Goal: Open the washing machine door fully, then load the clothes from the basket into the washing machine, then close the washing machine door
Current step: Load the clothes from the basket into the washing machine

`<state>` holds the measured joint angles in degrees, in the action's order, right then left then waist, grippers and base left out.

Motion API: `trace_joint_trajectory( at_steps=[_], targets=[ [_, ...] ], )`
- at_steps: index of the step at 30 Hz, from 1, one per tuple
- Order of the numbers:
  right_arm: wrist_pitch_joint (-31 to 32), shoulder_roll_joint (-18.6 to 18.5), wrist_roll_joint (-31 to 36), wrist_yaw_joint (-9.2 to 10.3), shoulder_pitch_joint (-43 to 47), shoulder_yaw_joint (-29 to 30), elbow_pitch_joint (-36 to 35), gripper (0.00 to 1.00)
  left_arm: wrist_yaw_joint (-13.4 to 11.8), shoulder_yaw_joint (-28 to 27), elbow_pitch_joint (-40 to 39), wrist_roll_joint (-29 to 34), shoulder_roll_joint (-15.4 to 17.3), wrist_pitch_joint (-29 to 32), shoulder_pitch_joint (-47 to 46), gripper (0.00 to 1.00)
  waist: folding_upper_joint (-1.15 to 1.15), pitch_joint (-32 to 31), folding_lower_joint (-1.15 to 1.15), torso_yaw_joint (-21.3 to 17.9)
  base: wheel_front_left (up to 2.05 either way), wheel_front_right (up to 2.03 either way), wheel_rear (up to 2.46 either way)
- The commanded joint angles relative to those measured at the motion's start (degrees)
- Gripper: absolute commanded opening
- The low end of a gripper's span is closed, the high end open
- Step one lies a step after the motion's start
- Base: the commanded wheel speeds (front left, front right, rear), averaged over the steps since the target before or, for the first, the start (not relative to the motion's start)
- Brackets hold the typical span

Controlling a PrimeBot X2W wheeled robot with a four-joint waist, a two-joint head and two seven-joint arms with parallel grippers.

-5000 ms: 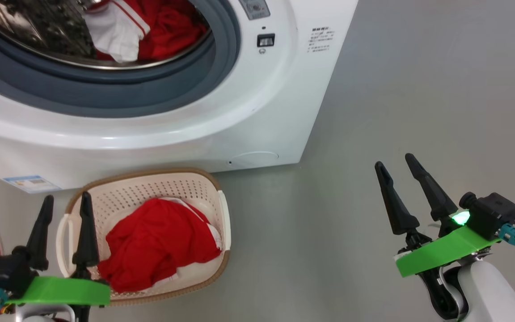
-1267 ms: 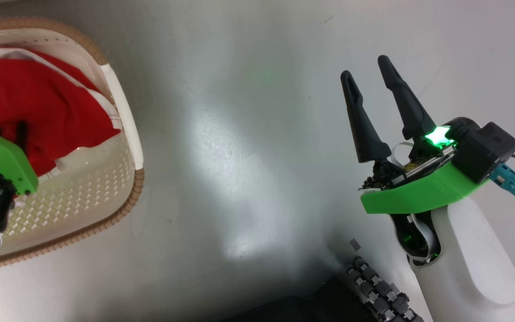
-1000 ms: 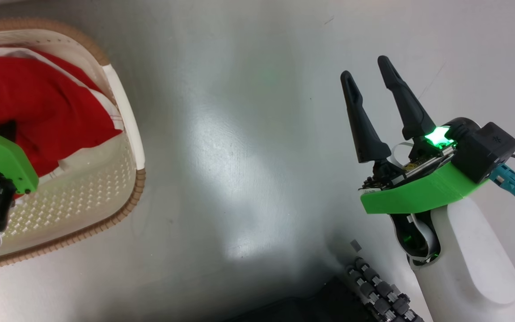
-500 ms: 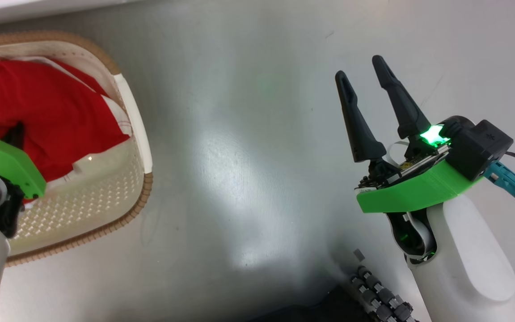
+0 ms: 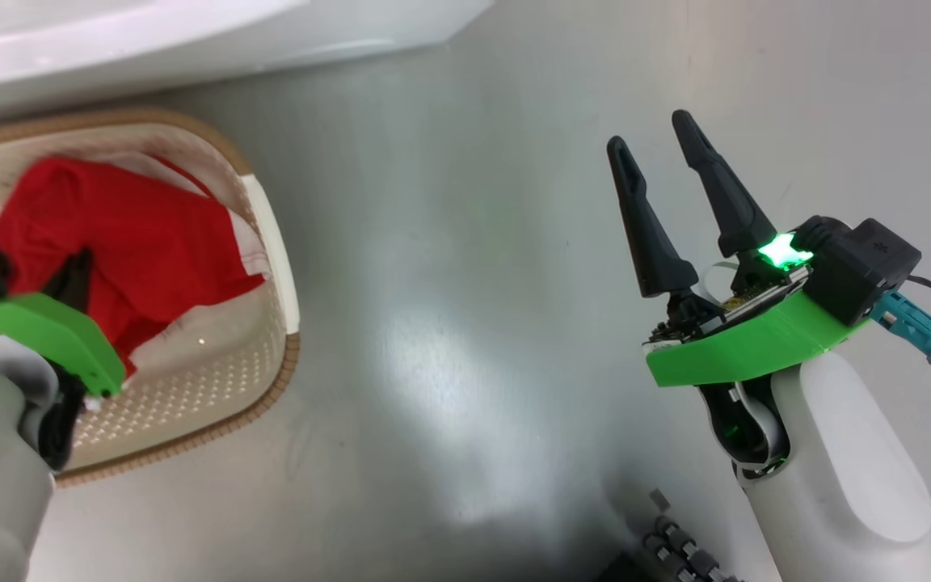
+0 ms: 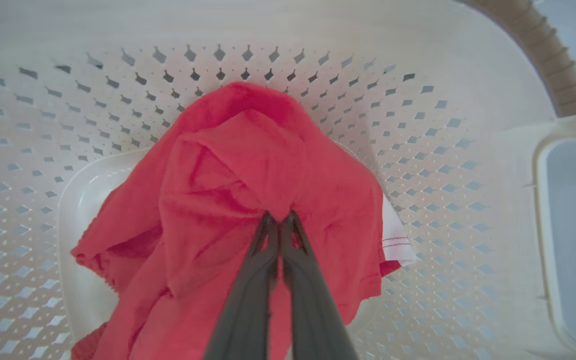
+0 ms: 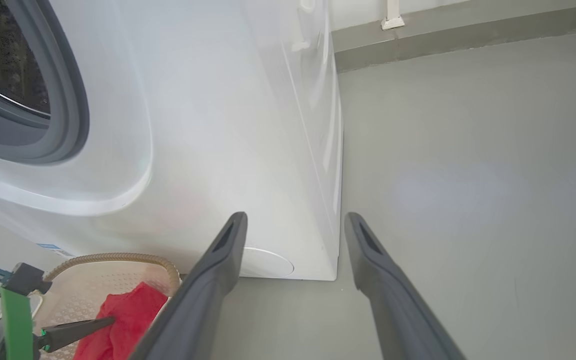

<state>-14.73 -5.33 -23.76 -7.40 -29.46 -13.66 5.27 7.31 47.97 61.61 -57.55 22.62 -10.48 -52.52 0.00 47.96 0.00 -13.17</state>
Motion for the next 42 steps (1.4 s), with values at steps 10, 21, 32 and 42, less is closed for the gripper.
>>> trace_joint_trajectory(
  at_steps=[10,21,32,42],
  targets=[
    [-0.3,-1.3,-1.3,-0.09,2.9,-1.1,0.6,1.0,0.2,1.7,-4.1,-2.5,1.9,-4.1,5.9,0.0,0.0,-9.5,0.0,2.9,0.0,0.0,0.0],
    [-0.3,-3.5,-2.5,-0.09,5.0,-1.1,2.3,1.0,0.2,-4.9,-10.9,1.3,1.2,-4.5,11.8,0.0,0.0,-18.0,0.0,6.1,0.0,0.0,0.0],
    [-0.3,-4.7,-3.7,-0.09,6.8,-1.4,3.5,1.0,0.2,-15.9,-19.7,9.7,-0.1,-4.5,19.5,0.0,0.0,-24.0,0.0,7.9,0.0,0.0,0.0],
    [-0.3,-5.6,-4.9,-0.09,9.5,-1.6,4.7,1.0,-0.2,-26.9,-31.2,18.8,-2.5,-4.5,28.9,0.0,0.0,-30.7,0.0,9.0,0.0,0.0,0.0]
  ],
)
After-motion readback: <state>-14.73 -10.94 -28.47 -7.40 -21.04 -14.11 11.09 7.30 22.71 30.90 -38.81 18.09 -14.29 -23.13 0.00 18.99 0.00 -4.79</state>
